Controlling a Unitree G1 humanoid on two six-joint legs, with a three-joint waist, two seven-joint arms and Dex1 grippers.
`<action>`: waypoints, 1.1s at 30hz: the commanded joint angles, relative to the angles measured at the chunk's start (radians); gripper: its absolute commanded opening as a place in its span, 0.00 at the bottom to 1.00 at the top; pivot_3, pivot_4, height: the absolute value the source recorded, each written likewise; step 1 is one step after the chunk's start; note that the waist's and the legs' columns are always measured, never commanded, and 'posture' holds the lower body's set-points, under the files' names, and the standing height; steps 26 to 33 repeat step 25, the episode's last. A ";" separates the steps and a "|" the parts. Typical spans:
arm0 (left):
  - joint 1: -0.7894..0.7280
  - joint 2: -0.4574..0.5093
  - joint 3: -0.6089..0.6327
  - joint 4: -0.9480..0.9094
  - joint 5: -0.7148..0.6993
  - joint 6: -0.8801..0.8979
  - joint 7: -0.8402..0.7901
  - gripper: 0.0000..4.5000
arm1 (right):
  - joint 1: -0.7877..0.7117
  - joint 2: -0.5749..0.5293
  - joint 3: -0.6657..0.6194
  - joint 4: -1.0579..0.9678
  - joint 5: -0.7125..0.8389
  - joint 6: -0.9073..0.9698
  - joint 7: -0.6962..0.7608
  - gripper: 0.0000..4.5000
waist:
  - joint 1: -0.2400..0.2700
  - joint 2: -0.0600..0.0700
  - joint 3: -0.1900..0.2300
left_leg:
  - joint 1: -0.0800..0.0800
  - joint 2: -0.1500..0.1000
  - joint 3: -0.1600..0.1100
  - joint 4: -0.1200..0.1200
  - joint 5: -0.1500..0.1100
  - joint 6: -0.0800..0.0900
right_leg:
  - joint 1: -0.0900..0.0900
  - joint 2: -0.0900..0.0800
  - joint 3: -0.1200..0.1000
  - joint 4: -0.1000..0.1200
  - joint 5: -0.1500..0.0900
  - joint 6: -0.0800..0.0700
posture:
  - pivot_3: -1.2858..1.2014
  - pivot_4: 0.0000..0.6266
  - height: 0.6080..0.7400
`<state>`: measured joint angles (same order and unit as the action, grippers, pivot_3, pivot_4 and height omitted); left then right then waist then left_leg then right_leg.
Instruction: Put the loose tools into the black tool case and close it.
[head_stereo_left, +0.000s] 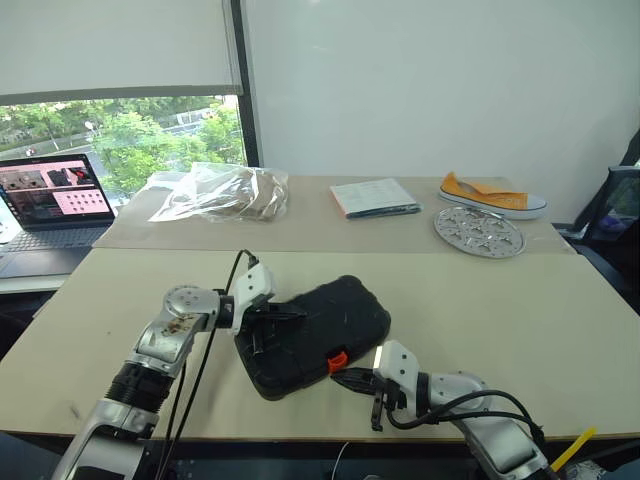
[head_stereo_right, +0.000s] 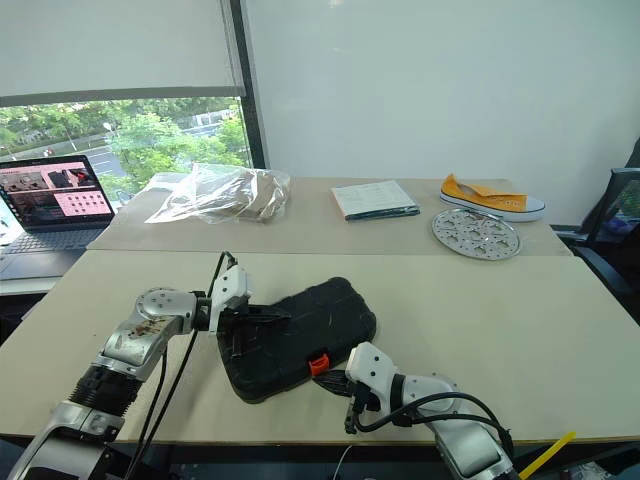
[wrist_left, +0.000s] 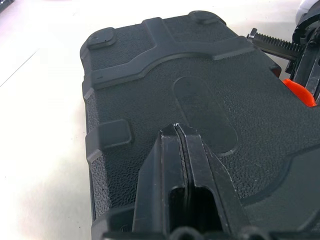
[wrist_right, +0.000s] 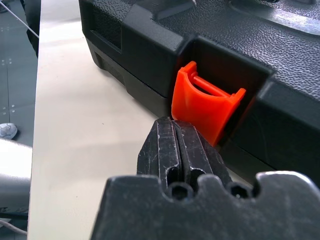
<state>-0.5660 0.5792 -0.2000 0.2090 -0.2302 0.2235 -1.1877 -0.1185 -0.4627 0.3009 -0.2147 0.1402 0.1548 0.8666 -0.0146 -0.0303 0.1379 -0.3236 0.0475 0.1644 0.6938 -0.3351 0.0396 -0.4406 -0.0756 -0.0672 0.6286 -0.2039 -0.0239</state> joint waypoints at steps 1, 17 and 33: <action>0.060 0.009 -0.064 0.047 0.059 0.026 -0.015 0.01 | -0.036 0.006 -0.044 -0.051 0.013 -0.030 -0.024 0.00 | 0.000 0.000 0.000 | 0.000 0.000 0.000 0.000 0.000 0.000 | 0.000 0.000 0.000 0.000 0.000 0.000 | 0.52 0.24 1.00; 0.569 0.232 0.506 -0.150 -0.193 -0.161 -0.024 0.82 | 0.229 -0.256 -0.483 -0.024 0.233 -0.240 0.191 0.87 | 0.002 0.004 0.002 | -0.013 0.001 0.002 -0.001 0.000 -0.009 | -0.016 0.000 -0.001 0.000 -0.002 -0.007 | 0.52 0.24 1.00; 0.751 0.183 0.590 -0.178 -0.139 -0.311 0.085 1.00 | 0.132 -0.331 -0.530 0.213 0.239 -0.292 0.289 1.00 | 0.024 0.002 0.005 | -0.015 -0.001 0.004 0.000 -0.004 -0.003 | -0.016 -0.002 -0.002 -0.004 -0.004 -0.004 | 0.52 0.24 1.00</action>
